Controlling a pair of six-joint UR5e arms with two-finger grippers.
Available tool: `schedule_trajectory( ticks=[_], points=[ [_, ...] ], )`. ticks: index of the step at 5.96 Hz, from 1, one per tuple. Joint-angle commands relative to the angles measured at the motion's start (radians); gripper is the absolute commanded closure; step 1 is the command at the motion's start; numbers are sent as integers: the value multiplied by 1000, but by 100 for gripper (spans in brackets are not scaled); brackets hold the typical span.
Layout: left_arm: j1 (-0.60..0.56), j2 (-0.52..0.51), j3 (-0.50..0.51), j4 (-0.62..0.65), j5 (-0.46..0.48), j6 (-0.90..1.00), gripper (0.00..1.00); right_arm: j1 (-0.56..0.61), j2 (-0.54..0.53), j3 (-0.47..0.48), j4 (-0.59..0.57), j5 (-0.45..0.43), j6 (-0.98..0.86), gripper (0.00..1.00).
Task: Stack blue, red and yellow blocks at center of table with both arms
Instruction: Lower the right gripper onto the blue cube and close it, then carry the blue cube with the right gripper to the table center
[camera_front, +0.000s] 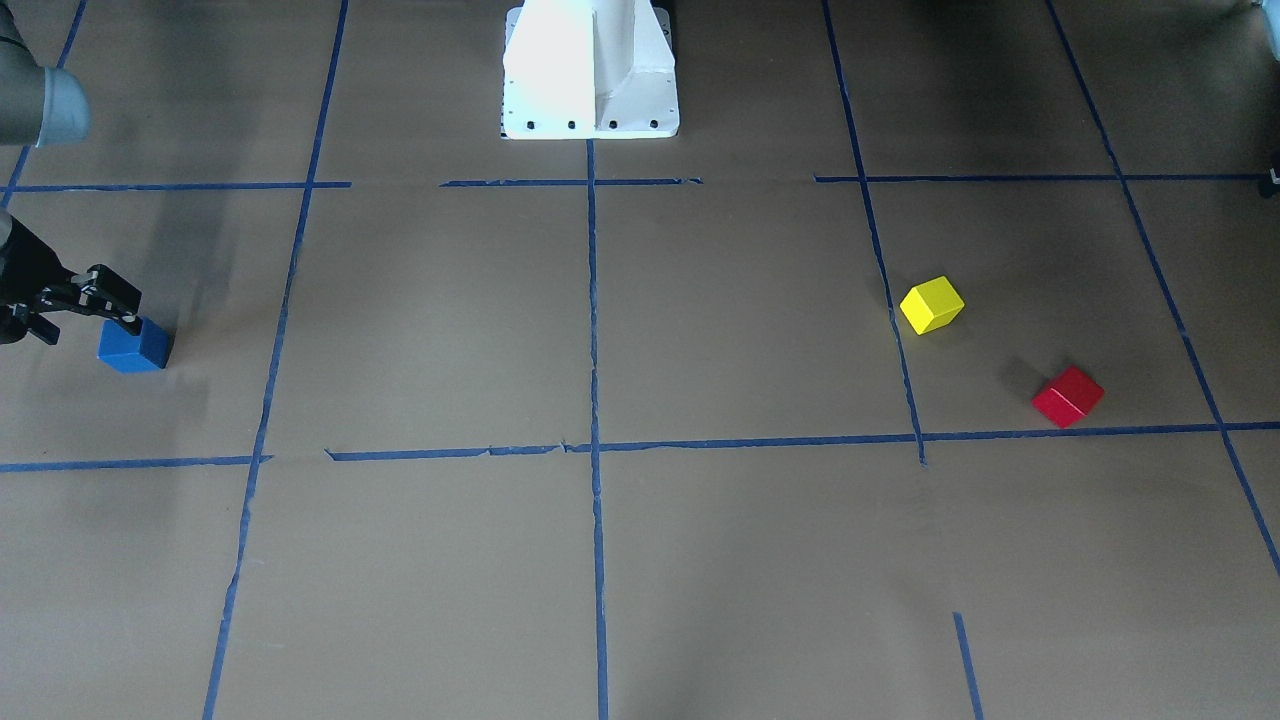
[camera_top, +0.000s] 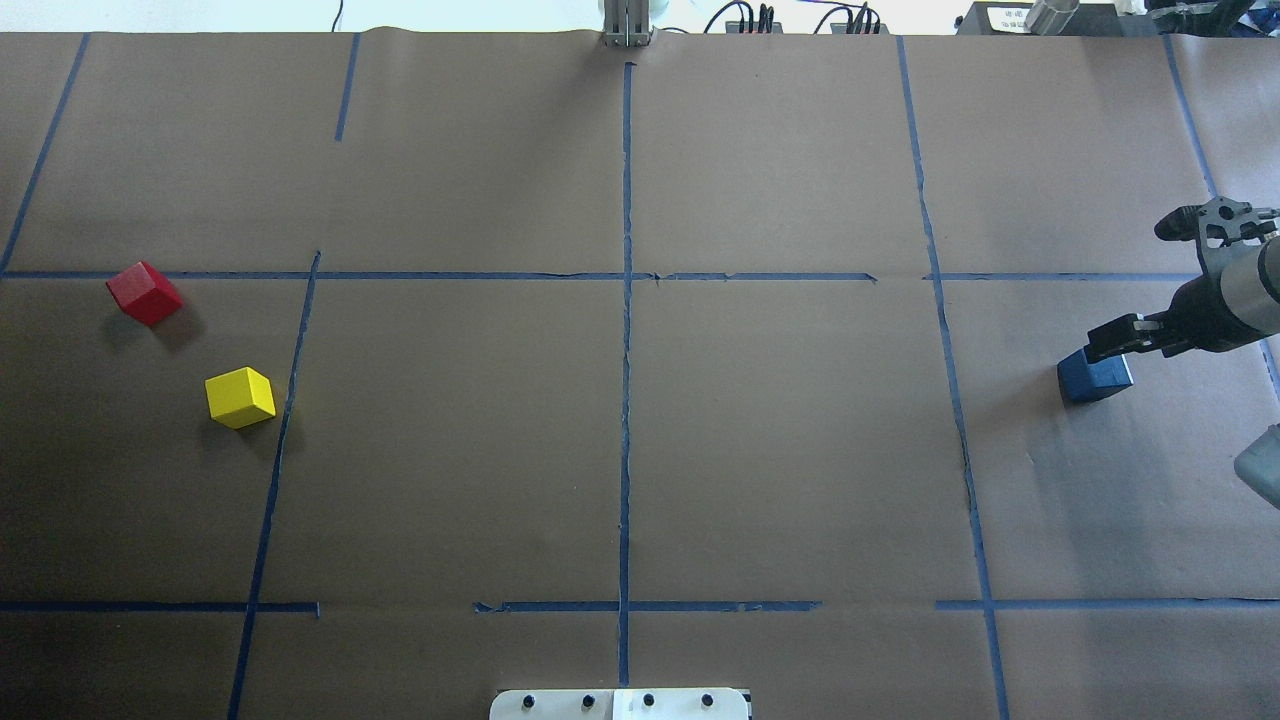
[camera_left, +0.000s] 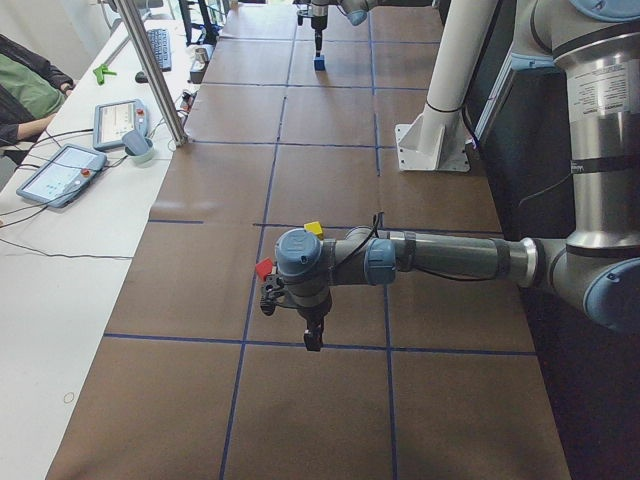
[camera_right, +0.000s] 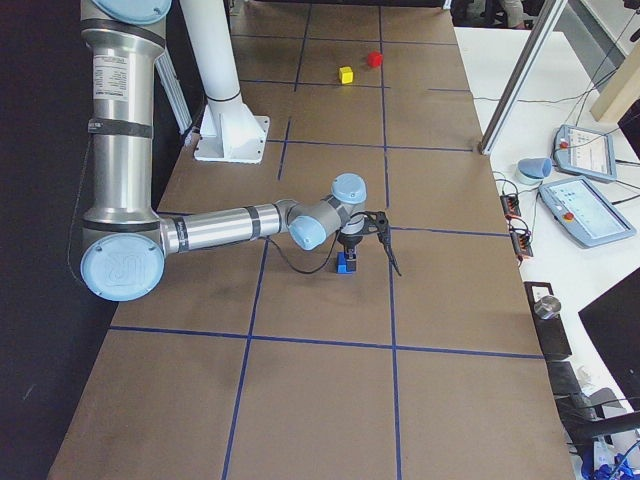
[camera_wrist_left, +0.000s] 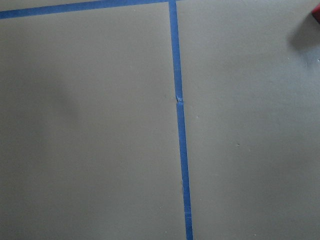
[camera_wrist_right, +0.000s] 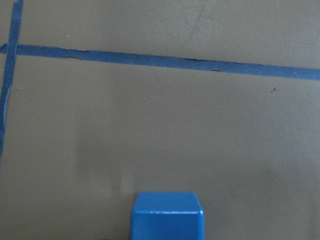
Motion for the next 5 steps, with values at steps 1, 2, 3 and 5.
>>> schedule_trajectory(
  ticks=[1,2,3,5],
  points=[
    [1,0,0,0,0,0,0,-47,9,-35,0,-19,-4,0],
    [1,0,0,0,0,0,0,-81,15,-40,0,-40,-9,0],
    [1,0,0,0,0,0,0,-87,31,-51,0,-57,-9,22],
    [1,0,0,0,0,0,0,-86,32,-37,0,-68,-9,98]
  ],
)
